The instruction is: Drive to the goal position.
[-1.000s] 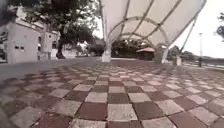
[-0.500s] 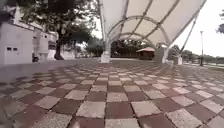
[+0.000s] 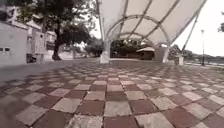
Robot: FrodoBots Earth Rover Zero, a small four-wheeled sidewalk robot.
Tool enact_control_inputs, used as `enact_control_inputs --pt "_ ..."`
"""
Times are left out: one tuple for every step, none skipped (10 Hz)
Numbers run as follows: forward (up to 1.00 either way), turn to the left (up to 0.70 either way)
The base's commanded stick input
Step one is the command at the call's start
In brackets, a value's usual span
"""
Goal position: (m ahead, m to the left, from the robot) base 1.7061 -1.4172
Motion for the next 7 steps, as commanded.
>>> enact_control_inputs --pt "0.7 0.0" --pt "0.7 0.0" --pt "0.7 0.0" --pt "0.7 0.0" --pt "0.7 0.0" --pt "0.7 0.0" --pt "0.7 0.0"
